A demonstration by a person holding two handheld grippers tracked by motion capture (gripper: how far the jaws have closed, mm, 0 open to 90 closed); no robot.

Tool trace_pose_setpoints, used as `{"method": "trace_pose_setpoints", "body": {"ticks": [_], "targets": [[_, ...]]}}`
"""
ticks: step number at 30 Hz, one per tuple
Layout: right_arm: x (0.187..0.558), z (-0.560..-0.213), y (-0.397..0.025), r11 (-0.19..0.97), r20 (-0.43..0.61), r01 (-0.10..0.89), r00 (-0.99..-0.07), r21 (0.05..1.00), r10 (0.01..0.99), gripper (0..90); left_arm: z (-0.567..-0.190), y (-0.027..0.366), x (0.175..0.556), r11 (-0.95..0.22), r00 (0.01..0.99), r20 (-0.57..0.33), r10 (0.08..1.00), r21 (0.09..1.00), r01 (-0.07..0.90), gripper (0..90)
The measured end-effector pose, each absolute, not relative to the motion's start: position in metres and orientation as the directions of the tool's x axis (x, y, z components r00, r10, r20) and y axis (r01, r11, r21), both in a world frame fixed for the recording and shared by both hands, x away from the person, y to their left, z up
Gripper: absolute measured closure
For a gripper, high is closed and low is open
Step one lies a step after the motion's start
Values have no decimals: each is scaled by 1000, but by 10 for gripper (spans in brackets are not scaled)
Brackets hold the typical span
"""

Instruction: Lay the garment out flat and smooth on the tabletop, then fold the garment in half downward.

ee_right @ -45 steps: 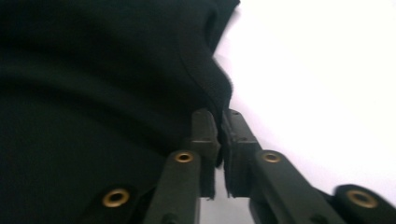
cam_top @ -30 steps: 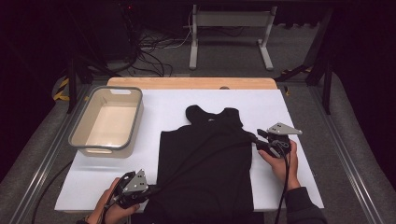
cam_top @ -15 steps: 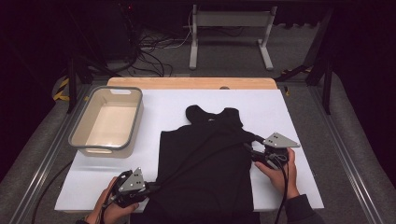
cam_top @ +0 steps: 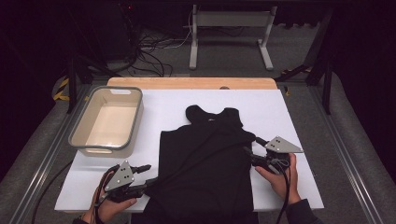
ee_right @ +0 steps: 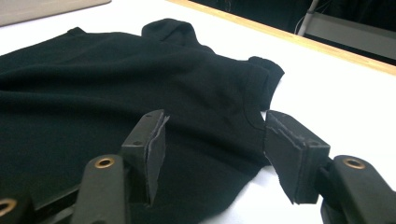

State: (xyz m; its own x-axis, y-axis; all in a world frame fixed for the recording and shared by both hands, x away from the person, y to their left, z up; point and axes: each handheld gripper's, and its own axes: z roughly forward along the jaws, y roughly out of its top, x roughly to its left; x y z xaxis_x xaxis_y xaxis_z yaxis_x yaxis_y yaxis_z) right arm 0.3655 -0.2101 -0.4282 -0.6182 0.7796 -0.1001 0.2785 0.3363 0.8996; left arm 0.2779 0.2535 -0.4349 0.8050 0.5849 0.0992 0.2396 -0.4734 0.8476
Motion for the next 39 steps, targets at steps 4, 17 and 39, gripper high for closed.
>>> {"method": "trace_pose_setpoints", "body": {"ticks": [4,17,39], "targets": [[365,-428,-208,342,-109,273,-617,899,779,373,-435,252,279,-466,788,105,607,850,246,425],[397,-427,-211,286,-33,324,-608,902,793,403,-421,200,331,-469,760,105,641,838,279,273],[553,-440,-170,324,9,595,-487,736,874,397,-447,139,552,-409,600,-66,797,672,617,386]]}}
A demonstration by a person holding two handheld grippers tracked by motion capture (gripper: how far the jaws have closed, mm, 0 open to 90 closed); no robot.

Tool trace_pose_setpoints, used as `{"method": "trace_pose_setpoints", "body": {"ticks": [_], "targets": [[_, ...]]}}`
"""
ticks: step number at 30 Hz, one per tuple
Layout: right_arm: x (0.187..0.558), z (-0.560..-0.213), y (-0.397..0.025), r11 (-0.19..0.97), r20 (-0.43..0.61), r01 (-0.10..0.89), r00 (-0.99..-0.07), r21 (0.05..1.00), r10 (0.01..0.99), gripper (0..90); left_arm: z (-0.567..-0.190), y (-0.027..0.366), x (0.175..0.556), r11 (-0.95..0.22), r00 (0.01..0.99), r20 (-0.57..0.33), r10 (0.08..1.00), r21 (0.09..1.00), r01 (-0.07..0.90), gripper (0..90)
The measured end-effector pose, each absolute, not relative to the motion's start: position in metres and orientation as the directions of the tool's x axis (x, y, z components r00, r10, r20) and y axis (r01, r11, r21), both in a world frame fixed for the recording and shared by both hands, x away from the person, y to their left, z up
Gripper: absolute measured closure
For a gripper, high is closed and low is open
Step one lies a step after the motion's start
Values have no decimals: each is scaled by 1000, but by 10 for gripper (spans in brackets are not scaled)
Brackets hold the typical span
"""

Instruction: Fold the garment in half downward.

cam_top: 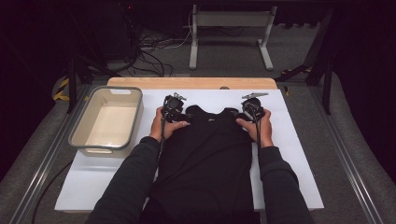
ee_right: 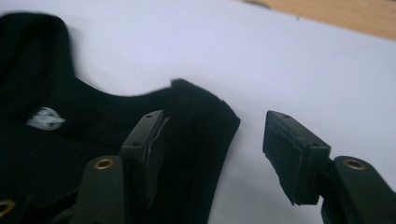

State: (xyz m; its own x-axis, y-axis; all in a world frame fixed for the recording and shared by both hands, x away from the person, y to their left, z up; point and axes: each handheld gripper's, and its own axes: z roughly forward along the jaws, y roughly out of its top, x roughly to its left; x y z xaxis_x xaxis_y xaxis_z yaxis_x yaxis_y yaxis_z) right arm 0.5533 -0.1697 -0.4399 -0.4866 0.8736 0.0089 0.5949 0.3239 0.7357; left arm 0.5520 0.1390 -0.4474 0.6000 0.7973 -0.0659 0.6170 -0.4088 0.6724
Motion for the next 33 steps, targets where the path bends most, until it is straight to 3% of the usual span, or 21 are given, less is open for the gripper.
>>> {"method": "trace_pose_setpoints", "body": {"ticks": [4,6,8,10,13,15,20,25,30,31,33], "targets": [[560,-445,-171,333,1,620,-474,710,880,420,-447,135,559,-418,605,-59,794,670,613,447],[562,-447,-169,356,-2,620,-496,700,868,471,-446,133,560,-431,619,-59,783,667,608,561],[563,-446,-168,368,6,605,-524,706,852,568,-446,132,561,-443,647,-73,759,671,595,663],[564,-445,-164,402,4,588,-568,702,823,747,-447,132,562,-444,661,-89,745,674,590,816],[566,-442,-156,420,-3,593,-576,687,817,867,-445,131,564,-450,661,-84,746,669,592,864],[569,-437,-154,410,-19,589,-556,697,831,874,-437,130,566,-483,652,-7,758,667,568,869],[573,-411,-152,339,-44,524,-496,781,867,875,-400,145,573,-466,598,83,797,714,522,871],[576,-392,-152,271,-31,469,-458,841,888,875,-371,154,581,-452,551,135,823,743,494,871],[582,-384,-149,264,-40,450,-447,853,893,865,-365,151,584,-427,500,157,852,762,487,842],[583,-383,-149,254,-33,453,-441,854,897,837,-366,150,584,-414,484,153,862,763,496,797],[584,-384,-148,256,-49,455,-417,853,907,674,-370,148,584,-402,485,132,865,760,510,728]]}}
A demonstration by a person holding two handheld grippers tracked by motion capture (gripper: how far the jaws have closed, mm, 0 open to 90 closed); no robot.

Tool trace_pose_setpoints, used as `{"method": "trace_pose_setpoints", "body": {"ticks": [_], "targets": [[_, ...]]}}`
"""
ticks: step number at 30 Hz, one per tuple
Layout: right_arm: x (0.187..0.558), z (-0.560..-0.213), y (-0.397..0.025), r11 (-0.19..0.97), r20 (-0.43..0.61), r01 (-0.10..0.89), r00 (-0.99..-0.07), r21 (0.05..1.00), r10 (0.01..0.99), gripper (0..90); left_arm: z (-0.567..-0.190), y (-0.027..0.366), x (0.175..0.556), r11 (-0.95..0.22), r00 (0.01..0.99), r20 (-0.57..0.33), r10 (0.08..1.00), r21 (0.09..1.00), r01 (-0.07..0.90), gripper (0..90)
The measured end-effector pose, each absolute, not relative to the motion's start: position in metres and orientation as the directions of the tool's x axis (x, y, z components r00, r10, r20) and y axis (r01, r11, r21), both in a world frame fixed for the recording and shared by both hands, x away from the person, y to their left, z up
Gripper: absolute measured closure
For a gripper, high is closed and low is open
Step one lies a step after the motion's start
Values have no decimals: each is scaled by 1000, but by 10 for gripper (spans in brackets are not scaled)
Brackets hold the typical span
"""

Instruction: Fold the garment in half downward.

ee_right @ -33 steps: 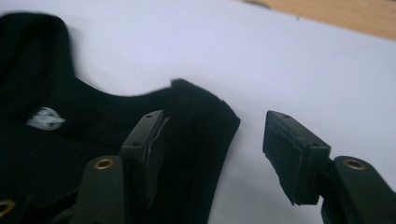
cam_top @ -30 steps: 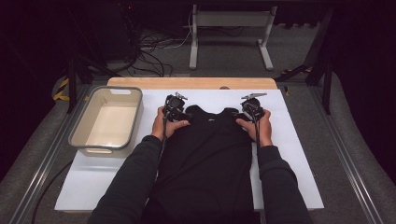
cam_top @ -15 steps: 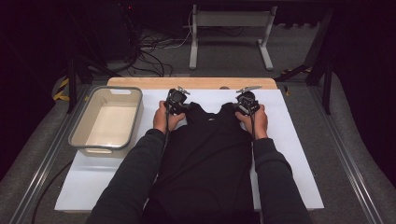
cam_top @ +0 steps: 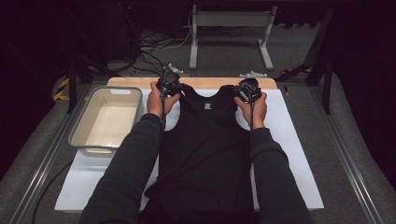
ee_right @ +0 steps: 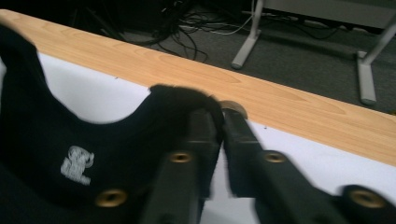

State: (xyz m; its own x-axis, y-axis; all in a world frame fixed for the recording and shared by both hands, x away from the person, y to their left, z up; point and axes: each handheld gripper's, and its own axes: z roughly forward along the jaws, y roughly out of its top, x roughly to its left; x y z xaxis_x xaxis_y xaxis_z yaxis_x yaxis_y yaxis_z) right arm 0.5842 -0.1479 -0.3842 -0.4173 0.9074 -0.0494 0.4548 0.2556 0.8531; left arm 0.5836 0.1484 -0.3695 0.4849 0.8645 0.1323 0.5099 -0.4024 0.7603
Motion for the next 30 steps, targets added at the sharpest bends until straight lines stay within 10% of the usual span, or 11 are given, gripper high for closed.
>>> {"method": "trace_pose_setpoints", "body": {"ticks": [12,30], "targets": [[541,-381,-166,278,-48,423,-477,862,877,510,-375,141,531,-399,515,126,848,792,463,524],[455,-447,-230,300,68,562,-540,771,839,406,-420,190,344,-573,735,221,641,775,266,397]]}}
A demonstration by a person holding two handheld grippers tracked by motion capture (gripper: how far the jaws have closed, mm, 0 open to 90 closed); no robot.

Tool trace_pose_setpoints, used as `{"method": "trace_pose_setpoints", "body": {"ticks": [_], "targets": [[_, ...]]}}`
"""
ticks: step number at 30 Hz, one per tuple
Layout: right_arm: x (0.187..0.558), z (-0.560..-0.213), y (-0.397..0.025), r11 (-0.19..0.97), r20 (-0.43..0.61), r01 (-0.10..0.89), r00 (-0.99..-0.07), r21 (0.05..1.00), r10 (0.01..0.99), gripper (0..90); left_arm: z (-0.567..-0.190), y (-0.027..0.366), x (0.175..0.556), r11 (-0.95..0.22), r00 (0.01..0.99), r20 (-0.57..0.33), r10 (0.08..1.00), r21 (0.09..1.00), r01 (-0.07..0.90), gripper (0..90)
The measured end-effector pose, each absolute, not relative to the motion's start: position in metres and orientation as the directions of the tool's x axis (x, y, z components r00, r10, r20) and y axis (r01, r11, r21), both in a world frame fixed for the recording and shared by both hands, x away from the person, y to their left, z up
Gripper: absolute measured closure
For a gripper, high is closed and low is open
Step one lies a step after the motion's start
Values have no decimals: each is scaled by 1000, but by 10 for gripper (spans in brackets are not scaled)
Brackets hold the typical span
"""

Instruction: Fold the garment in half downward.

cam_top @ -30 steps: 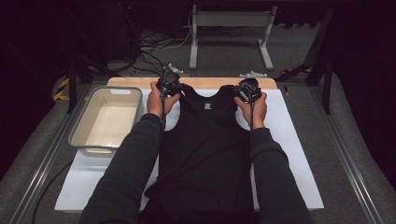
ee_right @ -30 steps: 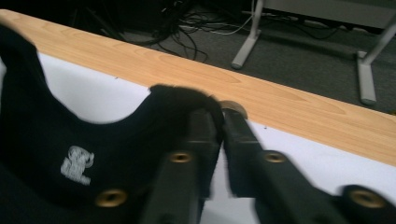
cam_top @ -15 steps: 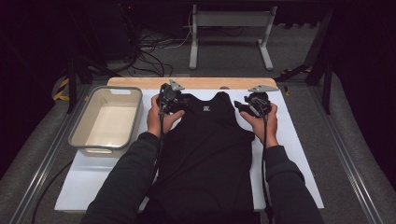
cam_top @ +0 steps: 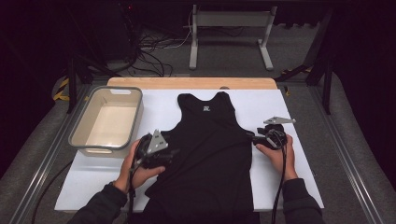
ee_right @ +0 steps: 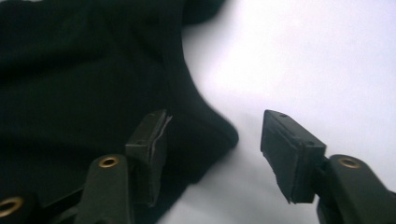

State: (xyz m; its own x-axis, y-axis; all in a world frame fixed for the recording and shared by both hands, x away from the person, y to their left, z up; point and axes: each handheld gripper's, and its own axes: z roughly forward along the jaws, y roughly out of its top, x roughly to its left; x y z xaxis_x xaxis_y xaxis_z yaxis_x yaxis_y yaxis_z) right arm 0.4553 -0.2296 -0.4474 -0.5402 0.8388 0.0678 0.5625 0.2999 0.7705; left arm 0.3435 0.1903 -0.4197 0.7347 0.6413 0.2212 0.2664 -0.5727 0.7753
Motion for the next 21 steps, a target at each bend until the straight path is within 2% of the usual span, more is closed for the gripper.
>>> {"method": "trace_pose_setpoints", "body": {"ticks": [3,6,9,10,13,15,18,21], "targets": [[452,-449,-226,305,80,570,-551,763,831,409,-435,202,325,-593,757,211,619,757,275,384],[450,-452,-218,352,48,572,-567,741,822,466,-448,210,318,-586,772,152,618,743,323,380],[449,-455,-215,361,11,552,-558,752,830,708,-457,214,320,-584,778,118,617,731,352,379],[449,-456,-215,360,-8,542,-545,759,838,813,-459,215,322,-579,781,107,616,734,356,379],[447,-455,-216,374,-47,518,-538,769,842,866,-463,217,327,-561,780,75,621,738,376,378],[445,-453,-218,363,-68,509,-508,781,859,844,-464,219,329,-549,781,54,622,742,386,379],[441,-449,-223,339,-98,511,-440,790,893,561,-464,221,330,-550,781,57,622,742,384,399],[426,-443,-226,314,-55,516,-455,797,889,467,-465,223,332,-537,788,20,615,742,401,436]]}}
